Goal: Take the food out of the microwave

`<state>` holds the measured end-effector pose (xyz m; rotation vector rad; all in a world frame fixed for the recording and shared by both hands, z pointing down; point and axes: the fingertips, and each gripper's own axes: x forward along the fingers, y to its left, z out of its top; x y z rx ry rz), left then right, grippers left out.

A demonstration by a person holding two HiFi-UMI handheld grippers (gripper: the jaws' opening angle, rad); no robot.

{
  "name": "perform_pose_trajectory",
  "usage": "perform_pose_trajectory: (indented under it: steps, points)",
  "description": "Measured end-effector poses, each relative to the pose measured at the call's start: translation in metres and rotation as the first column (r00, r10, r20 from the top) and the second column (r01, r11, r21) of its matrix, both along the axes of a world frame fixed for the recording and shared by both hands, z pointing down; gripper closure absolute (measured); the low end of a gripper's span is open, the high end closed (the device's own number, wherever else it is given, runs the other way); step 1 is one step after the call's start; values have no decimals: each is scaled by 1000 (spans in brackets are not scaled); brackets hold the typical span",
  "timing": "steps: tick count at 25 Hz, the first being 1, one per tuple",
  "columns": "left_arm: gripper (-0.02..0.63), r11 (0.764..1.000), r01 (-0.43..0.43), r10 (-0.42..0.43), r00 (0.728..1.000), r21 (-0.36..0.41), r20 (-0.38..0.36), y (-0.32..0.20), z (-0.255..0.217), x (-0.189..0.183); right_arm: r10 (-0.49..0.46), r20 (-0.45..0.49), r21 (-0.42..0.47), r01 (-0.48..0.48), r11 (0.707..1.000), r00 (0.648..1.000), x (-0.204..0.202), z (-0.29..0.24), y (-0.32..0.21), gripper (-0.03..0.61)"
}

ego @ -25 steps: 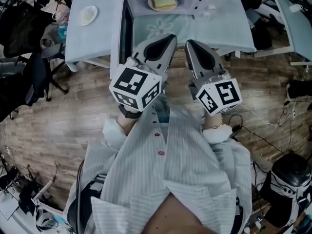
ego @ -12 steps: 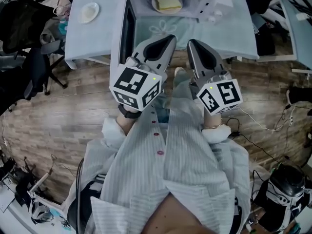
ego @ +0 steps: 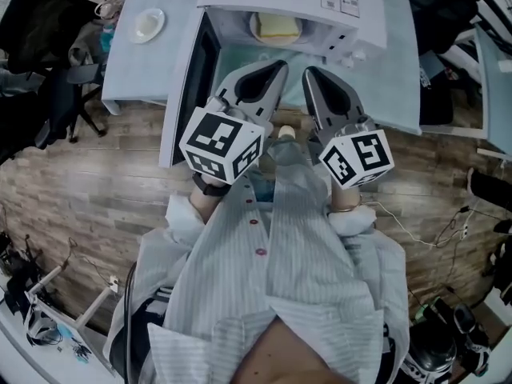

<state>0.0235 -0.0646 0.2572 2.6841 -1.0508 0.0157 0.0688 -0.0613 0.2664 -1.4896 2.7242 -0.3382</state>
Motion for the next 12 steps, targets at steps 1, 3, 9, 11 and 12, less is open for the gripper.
perform_pose_trajectory:
  steps: [1,3,9,11,12]
  points:
    - [606,1000,10,-10,1000,0,0,-7,0,4,-10,1,-4,10,1000,1000,4,1,-7,545]
    - [606,999,35,-35,999,0,-3,-23,-2,11,-36,0,-6,36,999,999,10,-1,-24,545]
    - [606,991,133,-133,991,-4,-7,-58,-9,28,-137,-1,-9,137,991,991,27,-8,-63,545]
    - [606,986,166,-167,986,-9,-8,-66,-10,31,-171,4,-14,171,985,985,30,-9,-70,545]
    - [606,983,183,-183,983,-12,-10,-69,-10,32,-190,4,-17,190,982,982,31,-10,-74,545]
